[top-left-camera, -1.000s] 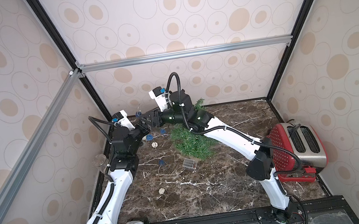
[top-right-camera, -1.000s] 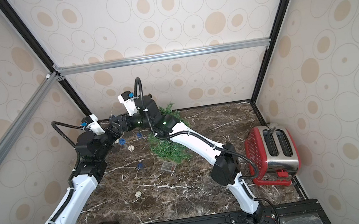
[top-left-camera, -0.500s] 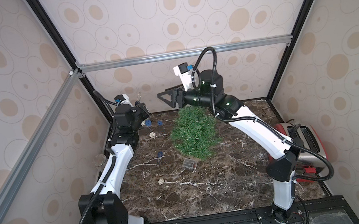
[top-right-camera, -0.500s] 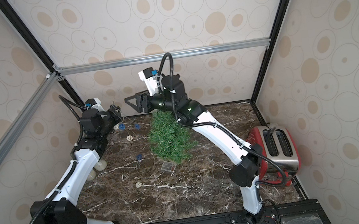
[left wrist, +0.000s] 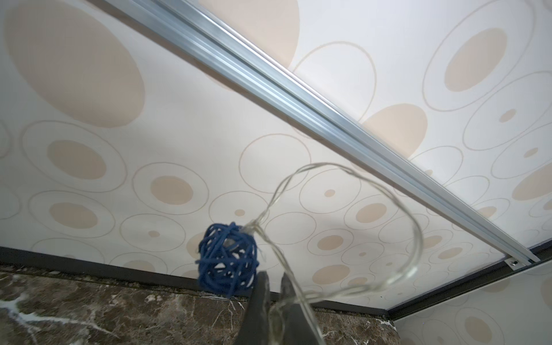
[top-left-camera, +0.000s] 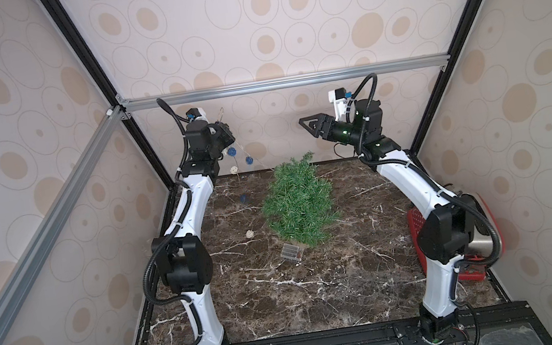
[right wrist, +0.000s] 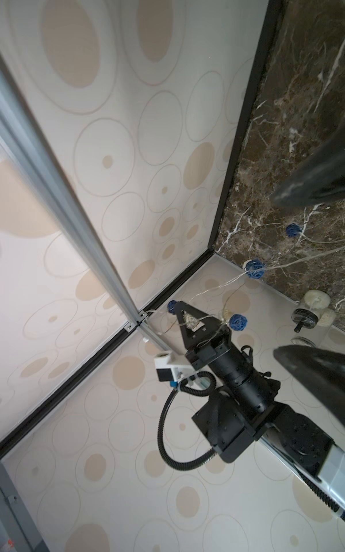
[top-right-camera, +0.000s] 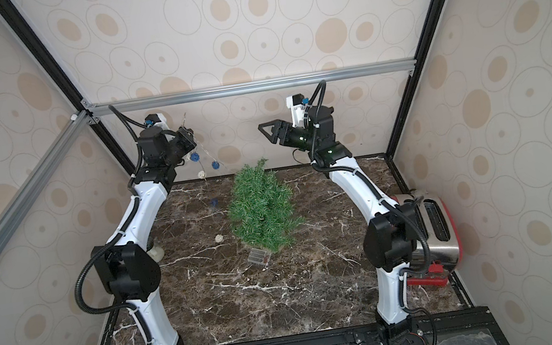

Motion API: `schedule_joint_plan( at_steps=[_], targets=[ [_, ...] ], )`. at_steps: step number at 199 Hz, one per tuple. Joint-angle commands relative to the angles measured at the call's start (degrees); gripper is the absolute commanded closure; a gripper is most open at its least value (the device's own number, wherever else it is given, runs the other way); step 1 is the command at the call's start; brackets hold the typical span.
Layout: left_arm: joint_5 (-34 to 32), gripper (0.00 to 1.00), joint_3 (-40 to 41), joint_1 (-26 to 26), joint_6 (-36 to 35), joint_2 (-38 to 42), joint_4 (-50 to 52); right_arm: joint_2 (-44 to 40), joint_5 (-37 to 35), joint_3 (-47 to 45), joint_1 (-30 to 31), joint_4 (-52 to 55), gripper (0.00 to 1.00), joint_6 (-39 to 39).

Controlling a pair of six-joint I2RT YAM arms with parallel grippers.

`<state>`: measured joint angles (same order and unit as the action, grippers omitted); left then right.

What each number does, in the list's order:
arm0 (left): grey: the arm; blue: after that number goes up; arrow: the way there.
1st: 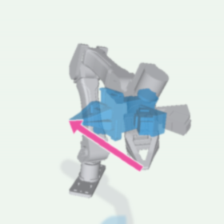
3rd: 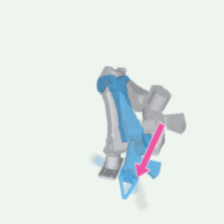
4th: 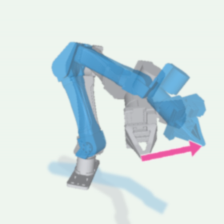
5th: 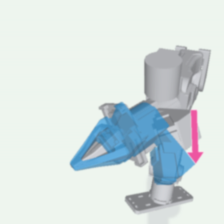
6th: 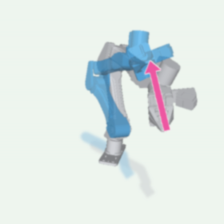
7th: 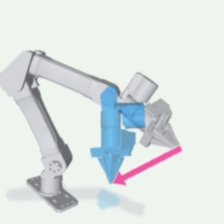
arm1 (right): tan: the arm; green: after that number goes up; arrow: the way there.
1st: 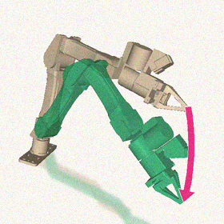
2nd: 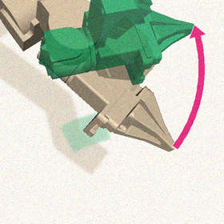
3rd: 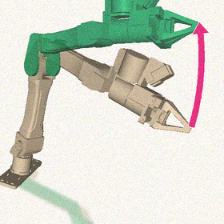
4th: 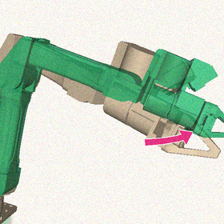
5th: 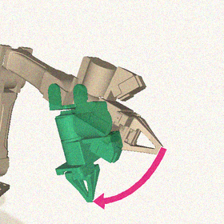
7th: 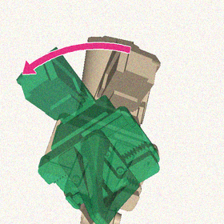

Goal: Remove string lights from the small christmas tree
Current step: Remove the light string from the Christmas tree.

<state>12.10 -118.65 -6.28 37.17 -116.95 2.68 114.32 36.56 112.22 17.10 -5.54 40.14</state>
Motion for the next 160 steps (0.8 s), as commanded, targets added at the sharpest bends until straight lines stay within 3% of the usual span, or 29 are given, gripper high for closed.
schedule_joint_plan(
  at_steps=[1,41,102,160],
  targets=[
    [3.73,1.00,-11.74,-1.44,-1.14,-6.97,4.50,4.25,4.86,3.14,-0.28,-1.89,0.19,1.61],
    [6.39,1.00,-32.27,-3.69,0.40,-21.21,8.47,13.82,7.17,12.82,-0.69,1.63,0.17,-1.85],
    [12.44,1.00,-27.27,-5.64,7.76,-25.05,-8.83,31.48,14.30,35.19,-0.71,1.53,0.11,1.90],
    [16.04,1.00,-31.94,-6.65,22.67,-33.02,-26.22,35.51,13.45,37.92,-0.76,1.92,0.01,-0.29]
  ],
)
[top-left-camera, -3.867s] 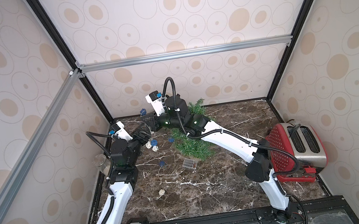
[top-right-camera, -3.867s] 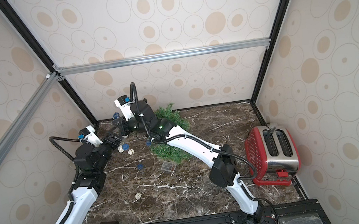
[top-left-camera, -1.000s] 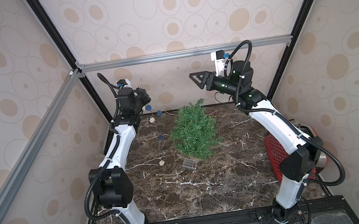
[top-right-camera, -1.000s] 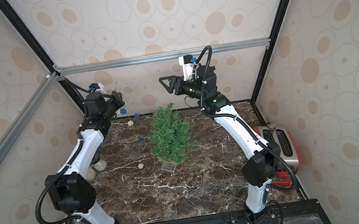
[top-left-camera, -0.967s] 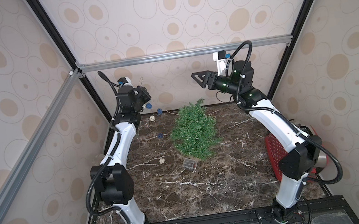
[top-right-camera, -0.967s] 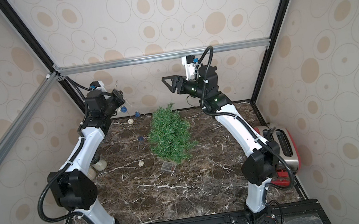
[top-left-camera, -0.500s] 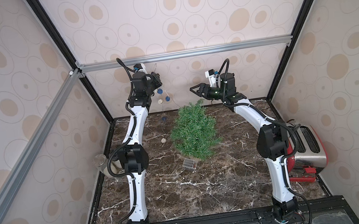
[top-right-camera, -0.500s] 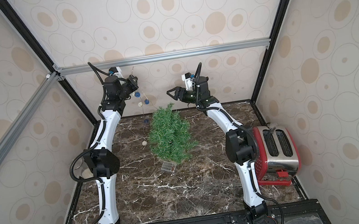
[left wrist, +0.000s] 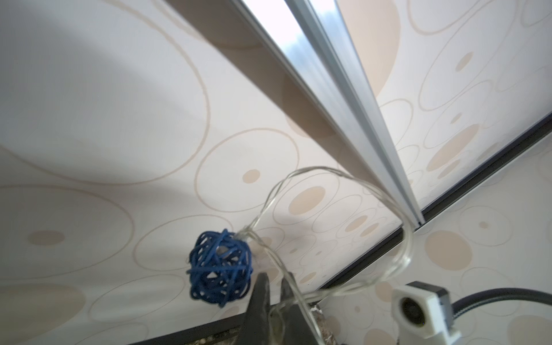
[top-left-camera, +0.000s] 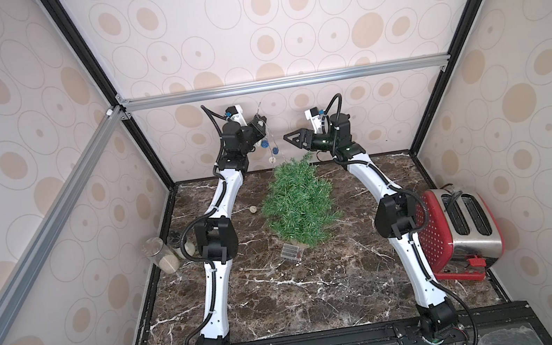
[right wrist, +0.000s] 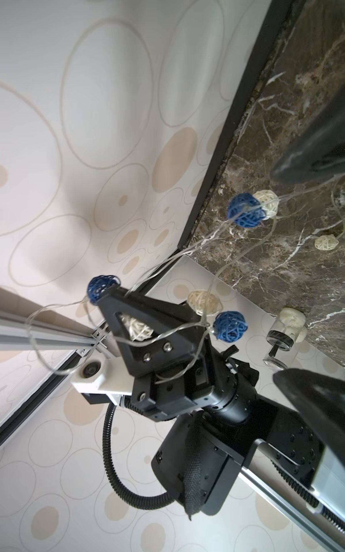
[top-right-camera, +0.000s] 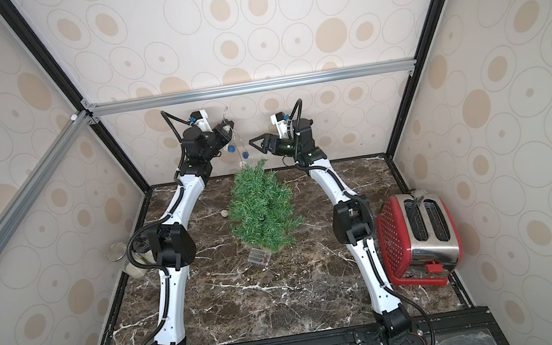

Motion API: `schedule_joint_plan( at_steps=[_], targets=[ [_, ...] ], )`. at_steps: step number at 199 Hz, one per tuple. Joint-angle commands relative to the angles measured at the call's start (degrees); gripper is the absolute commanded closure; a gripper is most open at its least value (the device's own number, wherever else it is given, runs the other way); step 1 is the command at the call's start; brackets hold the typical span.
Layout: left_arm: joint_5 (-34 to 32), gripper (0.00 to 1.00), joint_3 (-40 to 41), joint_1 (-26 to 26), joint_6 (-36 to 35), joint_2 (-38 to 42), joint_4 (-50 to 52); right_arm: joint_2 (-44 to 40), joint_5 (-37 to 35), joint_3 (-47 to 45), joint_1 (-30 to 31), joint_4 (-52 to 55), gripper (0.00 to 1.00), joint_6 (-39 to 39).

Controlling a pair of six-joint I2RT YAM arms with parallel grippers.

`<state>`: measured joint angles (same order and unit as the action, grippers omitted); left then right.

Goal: Remove string lights from the small christmas tree
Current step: Remove the light string from the Christmas tree.

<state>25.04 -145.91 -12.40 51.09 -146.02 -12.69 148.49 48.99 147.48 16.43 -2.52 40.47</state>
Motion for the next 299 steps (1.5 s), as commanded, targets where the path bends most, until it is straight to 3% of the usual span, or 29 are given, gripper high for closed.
schedule_joint_plan(
  at_steps=[1,62,138,156,181,230,249,260,270,285,299],
  targets=[
    [3.18,1.00,-4.89,-0.52,8.97,-4.12,-10.91,1.40,1.02,2.70,-0.03,-1.09,0.01,-0.59],
    [5.64,1.00,-6.48,-2.29,14.06,-7.48,-14.13,5.87,0.83,6.83,-0.08,-2.68,0.01,1.66],
    [6.89,1.00,-7.25,-4.24,22.22,-8.84,-21.53,6.91,-1.00,5.33,-0.06,-8.48,0.00,5.72],
    [8.11,1.00,-7.21,-4.61,22.50,-9.09,-20.81,6.99,-0.91,5.60,0.04,-10.60,0.05,7.08],
    [8.97,1.00,-7.46,-5.03,24.53,-9.62,-21.76,6.82,-0.24,5.80,0.51,-11.82,0.27,7.76],
    [10.17,1.00,-5.62,-5.09,25.38,-7.22,-21.25,3.52,-1.49,0.90,0.44,-17.20,1.00,9.48],
    [10.10,1.00,-3.04,-4.86,24.86,-5.08,-20.81,0.06,-4.12,-4.43,-0.05,-20.40,1.00,9.82],
    [9.63,0.80,-0.64,-4.60,24.42,-3.32,-20.81,-2.43,-5.90,-7.74,-0.08,-21.65,1.00,9.31],
    [8.91,0.68,1.82,-4.27,24.02,-1.88,-21.01,-4.69,-7.73,-10.33,-0.82,-22.21,1.00,8.91],
    [7.70,0.37,4.69,-3.79,23.45,0.43,-21.39,-7.71,-9.49,-13.93,-2.50,-24.34,1.00,9.29],
    [6.75,0.21,6.47,-3.25,23.12,2.09,-21.39,-10.17,-10.86,-17.33,-3.34,-25.87,1.00,9.37]
  ],
)
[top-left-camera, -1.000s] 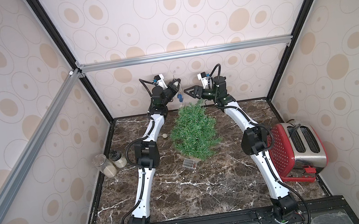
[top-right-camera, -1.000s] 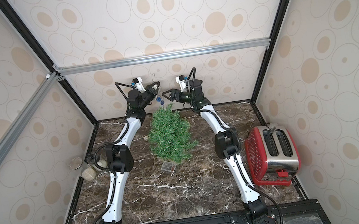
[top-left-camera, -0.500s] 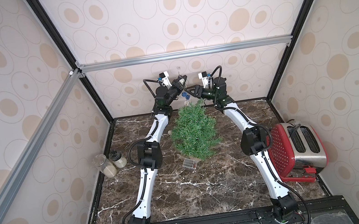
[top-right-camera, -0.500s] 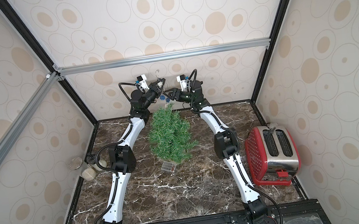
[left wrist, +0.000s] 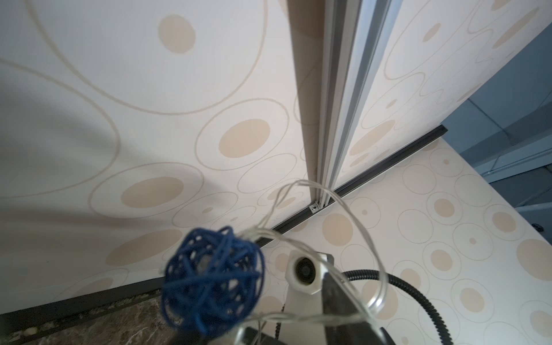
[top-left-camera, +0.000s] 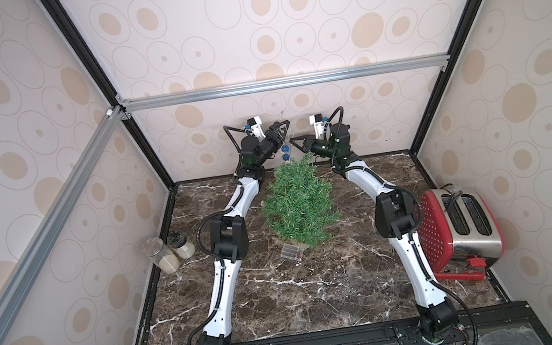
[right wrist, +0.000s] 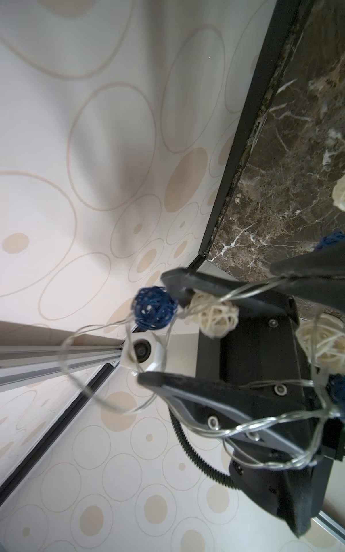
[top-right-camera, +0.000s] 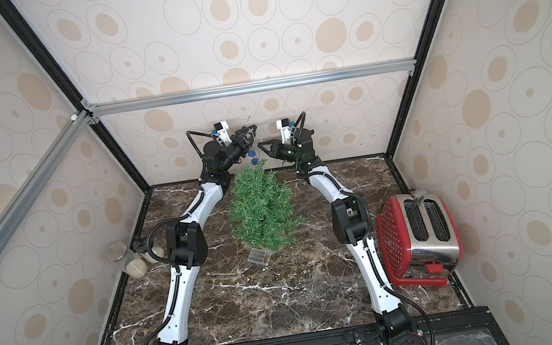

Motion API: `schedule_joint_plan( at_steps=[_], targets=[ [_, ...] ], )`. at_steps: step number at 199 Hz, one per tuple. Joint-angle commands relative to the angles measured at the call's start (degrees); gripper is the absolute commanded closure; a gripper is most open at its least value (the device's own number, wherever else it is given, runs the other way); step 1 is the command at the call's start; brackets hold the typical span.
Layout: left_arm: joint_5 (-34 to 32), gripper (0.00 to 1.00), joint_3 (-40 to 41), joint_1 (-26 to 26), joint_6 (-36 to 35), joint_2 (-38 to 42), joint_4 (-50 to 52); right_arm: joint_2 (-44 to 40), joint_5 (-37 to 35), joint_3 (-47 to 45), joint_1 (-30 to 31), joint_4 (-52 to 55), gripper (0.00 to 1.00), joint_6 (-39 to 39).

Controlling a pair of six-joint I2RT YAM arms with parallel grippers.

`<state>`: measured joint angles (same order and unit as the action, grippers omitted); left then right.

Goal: Remove string lights from the small christmas tree
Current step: Remove the light string from the Christmas tree.

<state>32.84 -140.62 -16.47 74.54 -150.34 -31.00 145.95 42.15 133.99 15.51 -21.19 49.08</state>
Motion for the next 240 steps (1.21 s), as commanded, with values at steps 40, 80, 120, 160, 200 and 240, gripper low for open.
schedule_joint_plan(
  at_steps=[40,80,120,160,200,240],
  targets=[
    [-2.39,0.01,4.93,1.89,-0.84,10.56,-2.70,-14.46,-6.92,-10.09,-3.88,-8.59,1.00,-0.09],
    [-4.98,0.01,14.71,4.33,-2.38,18.56,-3.38,-23.14,-12.02,-18.49,-5.00,-8.00,1.00,-3.75],
    [-7.14,0.01,25.12,6.73,-4.64,26.67,-0.93,-30.93,-15.49,-26.57,-6.22,-7.55,1.00,-6.86],
    [-7.78,0.01,31.91,6.83,-9.22,33.57,7.01,-38.33,-20.17,-33.80,-6.36,-3.64,1.00,-11.15],
    [-9.07,0.00,39.84,6.90,-14.91,42.18,11.90,-46.59,-25.59,-40.37,-6.37,-0.33,1.00,-17.81],
    [-2.61,0.01,33.19,6.81,-11.79,37.08,11.48,-44.23,-19.61,-36.72,-6.32,2.24,1.00,-15.48]
  ],
)
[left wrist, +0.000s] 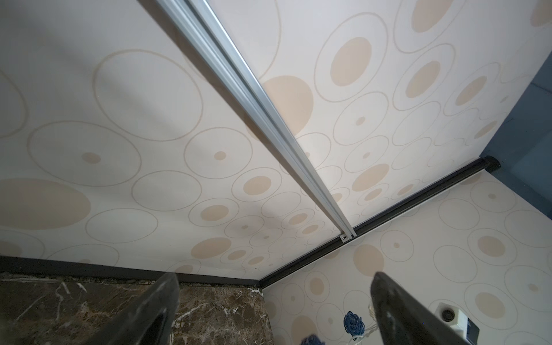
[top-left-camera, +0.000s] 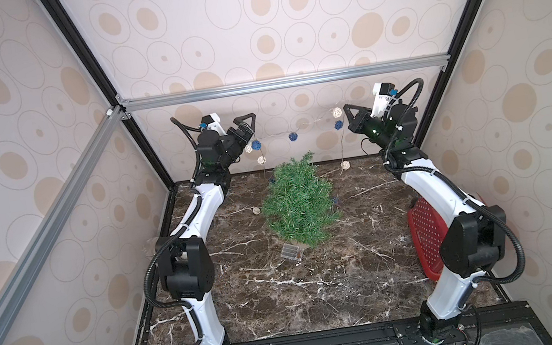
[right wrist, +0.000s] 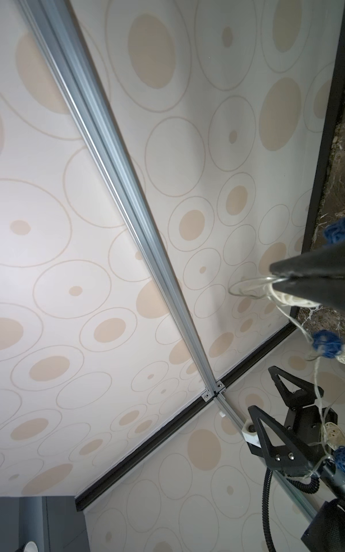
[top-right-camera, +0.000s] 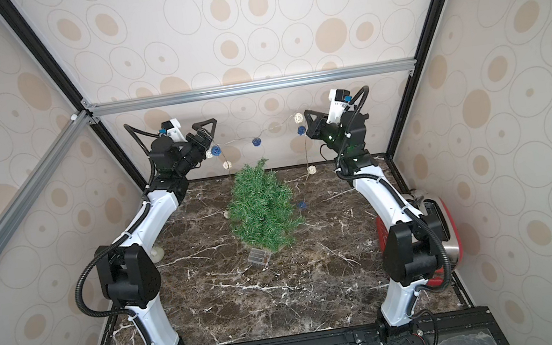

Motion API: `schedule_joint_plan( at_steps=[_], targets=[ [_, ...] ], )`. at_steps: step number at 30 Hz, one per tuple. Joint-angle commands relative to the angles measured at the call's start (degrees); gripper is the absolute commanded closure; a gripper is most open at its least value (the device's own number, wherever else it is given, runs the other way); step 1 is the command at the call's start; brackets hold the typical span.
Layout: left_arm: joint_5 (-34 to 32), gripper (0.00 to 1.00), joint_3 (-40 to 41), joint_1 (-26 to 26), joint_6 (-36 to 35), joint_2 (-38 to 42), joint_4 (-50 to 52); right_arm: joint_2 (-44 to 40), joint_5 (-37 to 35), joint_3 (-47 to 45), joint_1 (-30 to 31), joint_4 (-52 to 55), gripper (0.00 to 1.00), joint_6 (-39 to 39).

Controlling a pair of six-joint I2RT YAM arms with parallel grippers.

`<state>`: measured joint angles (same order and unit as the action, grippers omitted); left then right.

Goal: Remove string lights from the small christmas tree
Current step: Remove the light string from the Christmas tree.

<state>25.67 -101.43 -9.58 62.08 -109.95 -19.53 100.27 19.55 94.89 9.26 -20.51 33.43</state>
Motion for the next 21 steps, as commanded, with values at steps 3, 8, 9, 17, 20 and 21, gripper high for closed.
schedule_joint_plan(
  at_steps=[3,8,9,17,20,21],
  targets=[
    [6.83,0.01,-11.40,-0.54,2.68,-7.36,0.30,3.55,5.92,4.39,0.23,1.74,1.00,1.15],
    [8.26,0.02,-26.04,-3.27,3.09,-15.33,1.77,7.88,9.20,8.19,0.76,2.49,1.00,2.61],
    [8.53,0.01,-28.77,-3.73,-1.07,-16.64,10.47,8.41,9.20,8.87,0.76,2.65,1.00,2.57],
    [6.46,0.01,-37.73,-4.95,-3.29,-22.01,17.22,15.12,17.88,16.73,1.36,3.72,1.00,3.94],
    [6.69,0.01,-40.00,-5.78,-4.05,-23.54,18.57,17.60,23.13,18.82,2.15,2.14,1.00,4.72],
    [6.92,0.01,-40.94,-5.91,-4.07,-24.09,18.74,18.41,24.56,19.61,2.38,1.51,1.00,5.36]
  ],
)
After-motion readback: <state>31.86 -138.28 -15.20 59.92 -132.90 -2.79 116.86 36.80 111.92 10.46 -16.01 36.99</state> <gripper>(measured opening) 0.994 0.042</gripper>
